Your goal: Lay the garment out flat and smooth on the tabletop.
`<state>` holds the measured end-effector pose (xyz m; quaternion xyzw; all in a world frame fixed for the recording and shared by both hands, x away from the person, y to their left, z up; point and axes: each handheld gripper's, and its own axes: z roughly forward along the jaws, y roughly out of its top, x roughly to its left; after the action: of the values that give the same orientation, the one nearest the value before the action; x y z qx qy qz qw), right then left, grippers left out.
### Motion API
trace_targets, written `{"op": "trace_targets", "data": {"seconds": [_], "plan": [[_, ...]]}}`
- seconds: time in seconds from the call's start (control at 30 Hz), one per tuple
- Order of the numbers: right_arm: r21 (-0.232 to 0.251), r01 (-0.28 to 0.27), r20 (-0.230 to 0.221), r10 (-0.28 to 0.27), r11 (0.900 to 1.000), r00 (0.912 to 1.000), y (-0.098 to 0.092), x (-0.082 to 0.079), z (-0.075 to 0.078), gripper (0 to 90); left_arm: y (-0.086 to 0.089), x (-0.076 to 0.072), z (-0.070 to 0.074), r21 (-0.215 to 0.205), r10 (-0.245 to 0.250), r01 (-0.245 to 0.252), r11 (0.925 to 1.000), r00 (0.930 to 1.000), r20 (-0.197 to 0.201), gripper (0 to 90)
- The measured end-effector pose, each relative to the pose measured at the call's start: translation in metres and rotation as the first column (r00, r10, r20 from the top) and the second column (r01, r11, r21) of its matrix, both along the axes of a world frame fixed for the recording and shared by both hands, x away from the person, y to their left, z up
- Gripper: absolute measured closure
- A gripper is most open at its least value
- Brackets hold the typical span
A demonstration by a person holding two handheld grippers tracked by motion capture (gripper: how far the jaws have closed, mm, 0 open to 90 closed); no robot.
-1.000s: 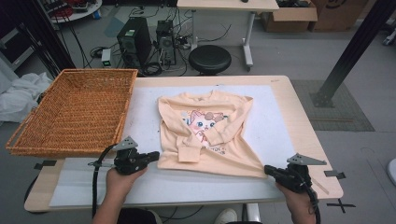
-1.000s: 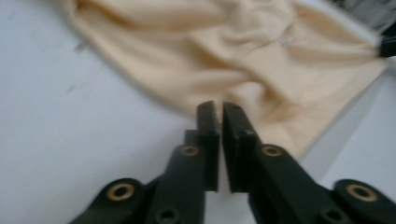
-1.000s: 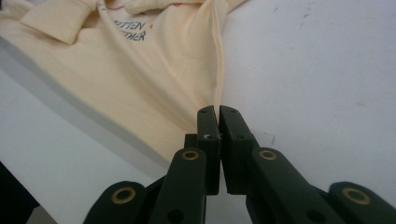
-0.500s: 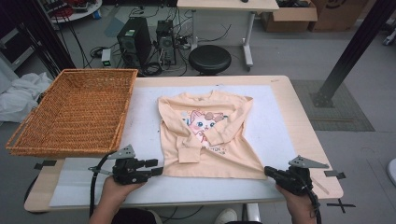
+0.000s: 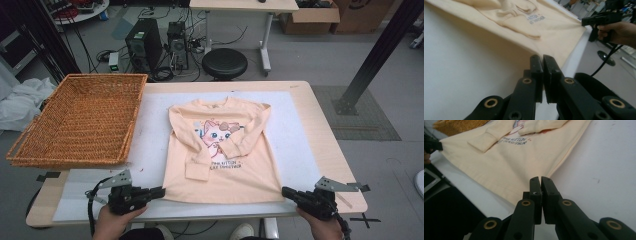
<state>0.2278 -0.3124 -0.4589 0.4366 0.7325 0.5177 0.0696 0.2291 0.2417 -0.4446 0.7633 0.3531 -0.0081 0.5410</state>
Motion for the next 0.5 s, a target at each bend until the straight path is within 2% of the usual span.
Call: {"op": "trace_targets", "data": {"seconds": [0.2,0.4,0.43,0.5], "plan": [[-0.007,-0.073,0.007,0.073,0.997,0.9973,-0.003,-0.024,-0.002,88.1,0.008,-0.037,-0.010,-0.003,-0.002,0.002,1.0000,1.0000,-0.001,86.9],[-0.007,-0.102,-0.002,0.102,0.995,0.9947,-0.009,-0.055,-0.008,88.0,0.006,-0.071,-0.028,-0.023,0.041,-0.042,0.9989,0.9987,-0.029,86.2],[-0.006,-0.104,0.003,0.104,0.995,0.9946,-0.009,-0.060,-0.008,88.0,0.007,-0.075,-0.030,-0.022,0.061,-0.062,0.9978,0.9978,-0.025,83.7],[-0.016,-0.075,0.018,0.076,0.997,0.9970,-0.012,-0.067,-0.006,71.2,0.008,-0.079,-0.031,-0.041,0.092,-0.093,0.9948,0.9954,-0.028,61.5]]}}
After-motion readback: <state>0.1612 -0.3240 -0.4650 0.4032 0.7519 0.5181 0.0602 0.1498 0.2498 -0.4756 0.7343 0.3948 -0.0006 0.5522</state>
